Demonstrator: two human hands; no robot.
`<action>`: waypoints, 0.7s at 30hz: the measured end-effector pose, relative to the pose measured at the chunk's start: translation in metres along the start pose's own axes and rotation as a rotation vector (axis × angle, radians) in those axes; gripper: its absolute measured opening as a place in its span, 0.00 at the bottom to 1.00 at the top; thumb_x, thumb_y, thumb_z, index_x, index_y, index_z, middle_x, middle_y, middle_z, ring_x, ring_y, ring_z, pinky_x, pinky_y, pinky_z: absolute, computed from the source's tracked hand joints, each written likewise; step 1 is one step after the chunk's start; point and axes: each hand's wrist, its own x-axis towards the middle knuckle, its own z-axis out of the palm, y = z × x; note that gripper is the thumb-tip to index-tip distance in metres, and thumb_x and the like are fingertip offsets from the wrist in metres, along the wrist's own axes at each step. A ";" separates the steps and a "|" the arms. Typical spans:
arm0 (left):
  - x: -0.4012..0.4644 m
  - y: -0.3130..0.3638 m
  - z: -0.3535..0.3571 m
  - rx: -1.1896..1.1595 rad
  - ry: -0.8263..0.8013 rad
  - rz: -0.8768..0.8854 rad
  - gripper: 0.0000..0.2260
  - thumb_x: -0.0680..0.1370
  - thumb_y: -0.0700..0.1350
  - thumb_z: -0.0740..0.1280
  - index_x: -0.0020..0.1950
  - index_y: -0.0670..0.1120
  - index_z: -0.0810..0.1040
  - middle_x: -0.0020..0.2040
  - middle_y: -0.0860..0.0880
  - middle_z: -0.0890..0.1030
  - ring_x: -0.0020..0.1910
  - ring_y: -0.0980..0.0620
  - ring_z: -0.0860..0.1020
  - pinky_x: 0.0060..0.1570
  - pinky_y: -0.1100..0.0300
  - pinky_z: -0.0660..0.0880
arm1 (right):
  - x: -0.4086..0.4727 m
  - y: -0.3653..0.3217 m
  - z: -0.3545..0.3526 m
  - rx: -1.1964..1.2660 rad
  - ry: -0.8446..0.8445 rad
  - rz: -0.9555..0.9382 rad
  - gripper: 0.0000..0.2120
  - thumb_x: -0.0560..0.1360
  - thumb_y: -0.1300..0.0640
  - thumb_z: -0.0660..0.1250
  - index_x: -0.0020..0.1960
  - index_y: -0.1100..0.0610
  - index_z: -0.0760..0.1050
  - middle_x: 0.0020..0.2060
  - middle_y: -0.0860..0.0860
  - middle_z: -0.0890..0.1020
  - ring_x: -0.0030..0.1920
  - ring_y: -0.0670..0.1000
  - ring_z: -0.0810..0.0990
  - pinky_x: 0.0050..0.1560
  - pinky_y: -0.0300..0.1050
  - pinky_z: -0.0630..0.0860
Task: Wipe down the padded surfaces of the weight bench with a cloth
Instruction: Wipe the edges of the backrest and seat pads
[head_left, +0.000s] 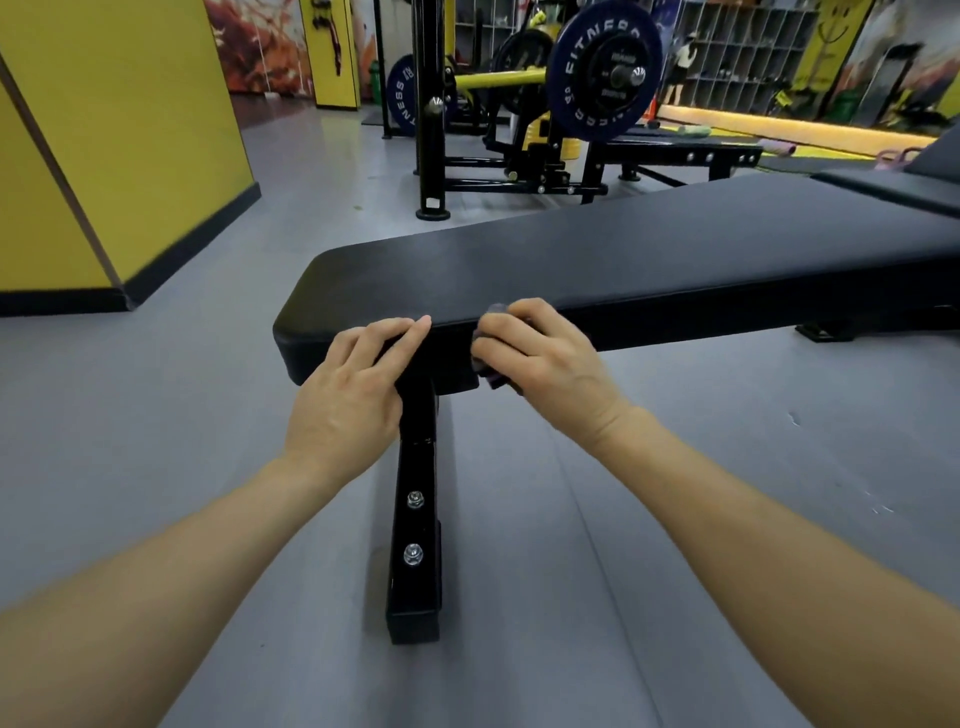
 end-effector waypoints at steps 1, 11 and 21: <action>0.000 -0.001 0.000 -0.002 -0.006 0.005 0.33 0.68 0.32 0.67 0.72 0.49 0.68 0.62 0.52 0.73 0.56 0.50 0.67 0.44 0.58 0.76 | -0.012 0.010 -0.007 -0.009 -0.024 0.000 0.08 0.74 0.69 0.62 0.44 0.62 0.79 0.45 0.54 0.81 0.45 0.53 0.69 0.51 0.41 0.71; 0.000 -0.007 -0.005 -0.028 -0.028 0.013 0.32 0.68 0.33 0.66 0.71 0.49 0.68 0.63 0.51 0.73 0.57 0.52 0.67 0.52 0.58 0.73 | 0.016 -0.033 0.024 0.037 0.108 0.061 0.04 0.74 0.68 0.67 0.42 0.63 0.80 0.43 0.55 0.82 0.43 0.54 0.69 0.49 0.43 0.72; -0.011 -0.029 -0.016 0.007 -0.043 0.006 0.31 0.68 0.33 0.67 0.71 0.49 0.69 0.63 0.51 0.74 0.57 0.52 0.67 0.49 0.58 0.74 | -0.031 0.015 -0.009 -0.043 0.014 0.125 0.06 0.73 0.68 0.64 0.49 0.61 0.74 0.52 0.53 0.75 0.47 0.55 0.68 0.52 0.43 0.70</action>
